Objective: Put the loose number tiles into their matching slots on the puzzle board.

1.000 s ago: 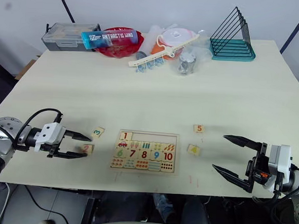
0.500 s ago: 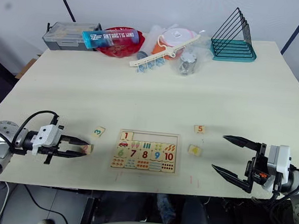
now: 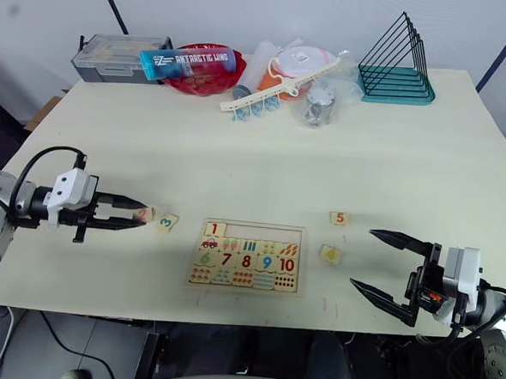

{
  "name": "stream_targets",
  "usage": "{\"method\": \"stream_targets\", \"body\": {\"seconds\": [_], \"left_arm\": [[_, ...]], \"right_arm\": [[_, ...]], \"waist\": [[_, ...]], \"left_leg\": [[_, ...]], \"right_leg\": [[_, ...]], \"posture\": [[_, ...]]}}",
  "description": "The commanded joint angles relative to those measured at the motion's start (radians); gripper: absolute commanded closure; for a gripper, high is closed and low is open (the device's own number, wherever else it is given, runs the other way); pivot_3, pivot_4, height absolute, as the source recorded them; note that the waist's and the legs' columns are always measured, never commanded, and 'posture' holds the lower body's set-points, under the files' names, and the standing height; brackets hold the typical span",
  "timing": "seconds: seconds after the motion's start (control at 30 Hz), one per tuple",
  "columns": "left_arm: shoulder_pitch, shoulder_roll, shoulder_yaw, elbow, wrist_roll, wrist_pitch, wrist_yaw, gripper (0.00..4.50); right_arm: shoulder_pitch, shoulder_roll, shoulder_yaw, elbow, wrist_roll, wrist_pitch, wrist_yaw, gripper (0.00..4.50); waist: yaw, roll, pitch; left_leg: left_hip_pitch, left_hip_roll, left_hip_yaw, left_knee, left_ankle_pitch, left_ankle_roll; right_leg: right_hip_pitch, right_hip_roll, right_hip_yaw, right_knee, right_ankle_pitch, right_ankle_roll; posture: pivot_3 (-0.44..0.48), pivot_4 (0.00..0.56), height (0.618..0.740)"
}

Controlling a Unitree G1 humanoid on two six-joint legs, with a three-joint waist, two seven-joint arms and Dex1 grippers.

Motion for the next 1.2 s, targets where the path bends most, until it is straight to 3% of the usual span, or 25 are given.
{"method": "stream_targets", "body": {"seconds": [0.03,0.23,0.8,1.2], "left_arm": [[-0.054,-0.012,0.018,-0.057,0.025,0.090,-0.030,3.53],[-0.120,-0.055,0.001,-0.155,0.100,0.188,-0.028,3.53],[-0.135,-0.145,-0.063,-0.736,0.168,0.640,0.094,3.53],[-0.142,-0.139,-0.148,-0.893,0.255,0.810,0.119,3.53]], "right_arm": [[-0.001,0.008,-0.003,-0.018,-0.002,-0.026,-0.007,0.00],[-0.001,0.020,0.005,-0.020,-0.011,-0.039,-0.019,0.00],[0.008,0.028,0.015,-0.031,-0.020,-0.059,-0.040,0.00],[0.011,0.034,0.030,-0.041,-0.029,-0.064,-0.055,0.00]], "waist": [[0.000,0.000,0.000],[0.000,-0.002,0.001],[0.000,-0.002,0.002],[0.000,-0.002,0.002]], "left_leg": [[0.000,0.000,0.000,0.000,0.000,0.000],[0.000,0.000,0.000,0.000,0.000,0.000],[0.000,0.002,-0.001,0.000,0.000,0.000],[0.000,0.002,-0.001,0.000,0.000,0.000]], "right_leg": [[0.000,0.000,0.000,0.000,0.000,0.000],[0.000,0.001,0.001,0.000,0.000,0.000],[0.000,0.004,0.001,0.000,0.000,0.000],[0.000,0.004,0.001,0.000,0.000,0.000]], "posture": [[0.000,0.150,0.740],[0.000,0.150,0.740],[0.000,0.150,0.740],[0.000,0.150,0.740]]}}
